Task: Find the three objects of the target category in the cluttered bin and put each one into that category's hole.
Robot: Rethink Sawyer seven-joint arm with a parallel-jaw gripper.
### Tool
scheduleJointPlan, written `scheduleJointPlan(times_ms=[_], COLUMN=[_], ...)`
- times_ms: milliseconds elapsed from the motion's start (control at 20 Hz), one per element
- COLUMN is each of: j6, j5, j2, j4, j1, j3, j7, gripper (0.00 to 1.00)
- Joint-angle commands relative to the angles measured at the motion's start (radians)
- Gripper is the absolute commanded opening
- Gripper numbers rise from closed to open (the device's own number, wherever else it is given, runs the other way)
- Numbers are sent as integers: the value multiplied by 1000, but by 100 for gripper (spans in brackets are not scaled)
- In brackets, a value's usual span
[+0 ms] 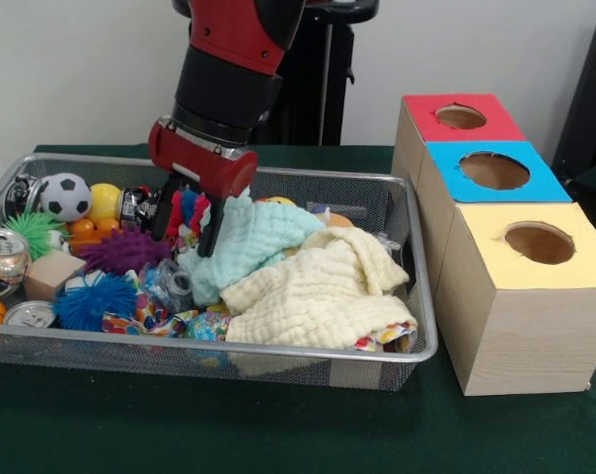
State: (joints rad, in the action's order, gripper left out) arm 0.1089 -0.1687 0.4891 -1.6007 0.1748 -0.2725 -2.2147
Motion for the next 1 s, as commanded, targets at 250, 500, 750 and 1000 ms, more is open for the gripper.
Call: scheduleJointPlan(times_ms=[250,500,750,1000], j6=[-105,-121,-141,-168], j5=[59,69,77,72], j2=[-114,-139,-164,-187], j4=[-70,-55,-35,-25], j1=[26,20,21,42], j3=[17,4,-4,5], j7=[-189,-179,-174,-163], gripper=[100,100,100,100])
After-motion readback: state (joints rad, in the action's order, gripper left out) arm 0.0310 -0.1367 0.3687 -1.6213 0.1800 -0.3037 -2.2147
